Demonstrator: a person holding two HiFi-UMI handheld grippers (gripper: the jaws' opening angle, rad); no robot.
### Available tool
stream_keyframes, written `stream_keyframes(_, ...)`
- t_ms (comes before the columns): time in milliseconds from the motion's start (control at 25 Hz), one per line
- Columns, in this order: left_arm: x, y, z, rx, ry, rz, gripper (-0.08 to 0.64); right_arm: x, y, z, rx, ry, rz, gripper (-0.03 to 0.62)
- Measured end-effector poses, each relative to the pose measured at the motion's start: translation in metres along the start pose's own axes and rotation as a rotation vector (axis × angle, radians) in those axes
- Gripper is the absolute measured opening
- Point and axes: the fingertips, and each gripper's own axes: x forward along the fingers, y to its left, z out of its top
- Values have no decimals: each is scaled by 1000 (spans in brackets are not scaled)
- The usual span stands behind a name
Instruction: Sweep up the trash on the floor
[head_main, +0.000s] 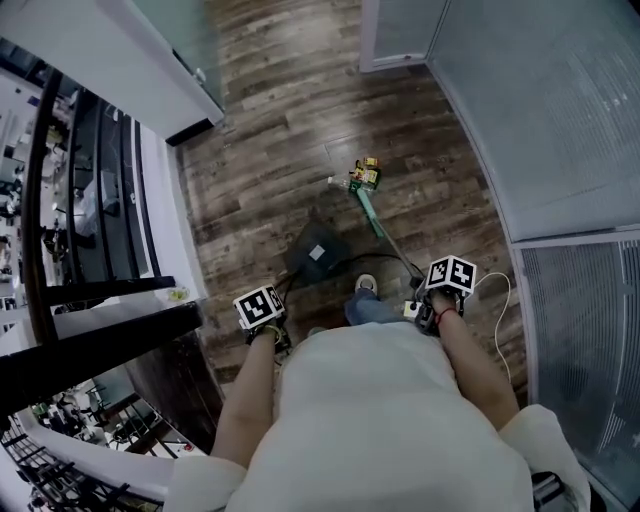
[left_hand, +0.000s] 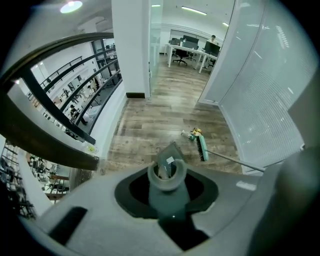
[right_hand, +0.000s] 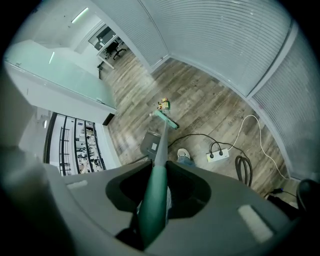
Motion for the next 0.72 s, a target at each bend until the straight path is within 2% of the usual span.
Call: stream_keyframes(720, 18, -38, 36, -123, -43, 45, 91, 1, -14, 78, -62, 25, 33, 95)
